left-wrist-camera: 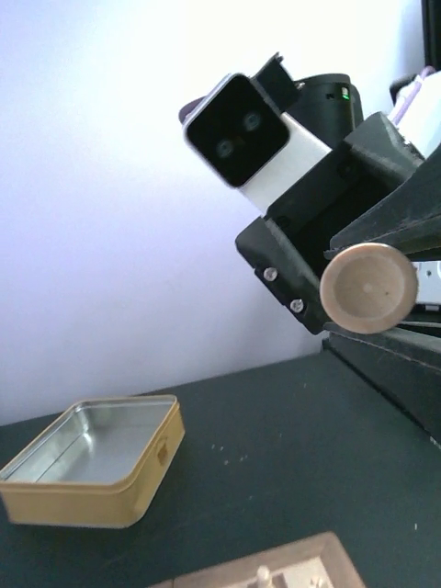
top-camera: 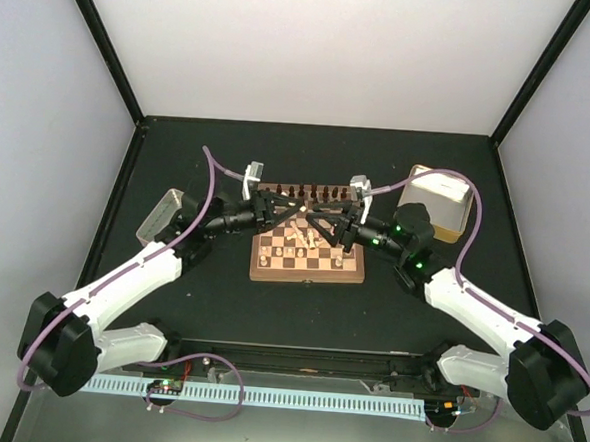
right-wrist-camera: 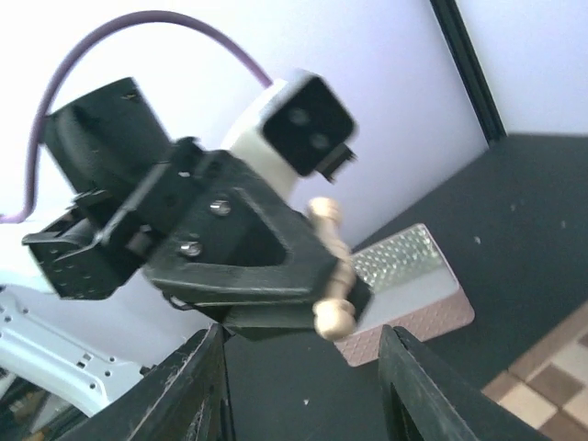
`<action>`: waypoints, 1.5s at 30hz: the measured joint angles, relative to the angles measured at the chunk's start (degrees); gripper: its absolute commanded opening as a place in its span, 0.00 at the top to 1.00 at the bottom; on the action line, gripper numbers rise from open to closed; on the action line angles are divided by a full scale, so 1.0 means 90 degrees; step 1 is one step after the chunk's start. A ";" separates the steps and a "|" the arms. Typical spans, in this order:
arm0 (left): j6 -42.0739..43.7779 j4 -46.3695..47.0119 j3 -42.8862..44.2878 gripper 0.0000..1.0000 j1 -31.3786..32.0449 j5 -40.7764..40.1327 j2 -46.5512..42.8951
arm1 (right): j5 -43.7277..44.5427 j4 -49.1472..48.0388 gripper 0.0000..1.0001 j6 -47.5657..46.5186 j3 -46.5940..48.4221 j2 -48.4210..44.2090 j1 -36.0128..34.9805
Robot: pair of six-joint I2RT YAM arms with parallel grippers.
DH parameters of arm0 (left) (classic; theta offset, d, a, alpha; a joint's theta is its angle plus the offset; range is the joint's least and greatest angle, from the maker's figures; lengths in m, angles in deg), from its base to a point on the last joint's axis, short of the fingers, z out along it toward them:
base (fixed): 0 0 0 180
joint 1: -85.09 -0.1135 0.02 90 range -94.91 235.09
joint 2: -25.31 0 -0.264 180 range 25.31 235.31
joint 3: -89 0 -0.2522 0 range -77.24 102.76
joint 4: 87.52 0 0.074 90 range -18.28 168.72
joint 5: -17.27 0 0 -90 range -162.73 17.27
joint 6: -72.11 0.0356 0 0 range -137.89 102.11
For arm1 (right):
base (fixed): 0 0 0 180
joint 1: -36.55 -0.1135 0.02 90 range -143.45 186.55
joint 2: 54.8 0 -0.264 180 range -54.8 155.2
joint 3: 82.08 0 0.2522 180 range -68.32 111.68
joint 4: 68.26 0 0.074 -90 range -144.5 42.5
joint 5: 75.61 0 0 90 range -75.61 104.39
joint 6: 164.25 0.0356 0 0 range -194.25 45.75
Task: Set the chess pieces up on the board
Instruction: Place the chess piece on the chessboard.
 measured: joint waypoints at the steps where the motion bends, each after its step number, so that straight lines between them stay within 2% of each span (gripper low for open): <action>1: -0.0248 0.0138 0.0000 0.96 0.0000 0.0090 0.0053 | -0.0044 -0.0107 0.52 -0.0124 0.0000 -0.0061 -0.0010; 10: -0.1545 0.0928 -0.0002 0.96 -0.0005 0.0578 0.0335 | -0.0209 -0.0024 0.55 -0.1464 0.0352 -0.0049 -0.0015; 12: -0.1678 0.1035 -0.0005 0.96 -0.0005 0.0624 0.0335 | -0.0255 0.0032 0.57 -0.1693 0.0423 -0.0012 -0.0015; 15: -0.1865 0.1175 -0.0039 0.96 -0.0005 0.0665 0.0333 | -0.0321 0.0075 0.66 -0.1984 0.0435 -0.0002 -0.0015; 20: -0.2076 0.1294 -0.0124 0.96 -0.0005 0.0714 0.0333 | -0.0270 0.0221 0.69 -0.2302 0.0520 0.0046 -0.0015; 26: -0.2251 0.1498 -0.0148 0.96 -0.0005 0.0777 0.0333 | -0.0158 0.0444 0.63 -0.2521 0.0673 0.0177 -0.0015; 28: -0.2310 0.1535 -0.0175 0.96 -0.0005 0.0780 0.0333 | -0.0104 0.0508 0.67 -0.2594 0.0692 0.0180 -0.0015; 31: -0.2361 0.1566 -0.0209 0.96 -0.0005 0.0777 0.0333 | -0.0058 0.0597 0.79 -0.2703 0.0695 0.0180 -0.0015; 34: -0.2395 0.1586 -0.0248 0.95 -0.0024 0.0758 0.0335 | -0.0058 0.0665 0.84 -0.2771 0.0702 0.0180 -0.0049; 37: -0.2455 0.1654 -0.0289 0.93 -0.0029 0.0741 0.0335 | -0.0061 0.0712 0.92 -0.2815 0.0719 0.0180 -0.0058; 39: -0.2482 0.1676 -0.0296 0.87 -0.0032 0.0724 0.0338 | -0.0056 0.0733 0.95 -0.2829 0.0726 0.0180 -0.0056; 42: -0.2484 0.1736 -0.0296 0.64 -0.0036 0.0721 0.0338 | -0.0058 0.0755 0.96 -0.2800 0.0772 0.0180 -0.0056; 45: -0.2395 0.1732 -0.0301 0.46 -0.0036 0.0726 0.0338 | -0.0049 0.0746 0.98 -0.2737 0.0799 0.0151 -0.0053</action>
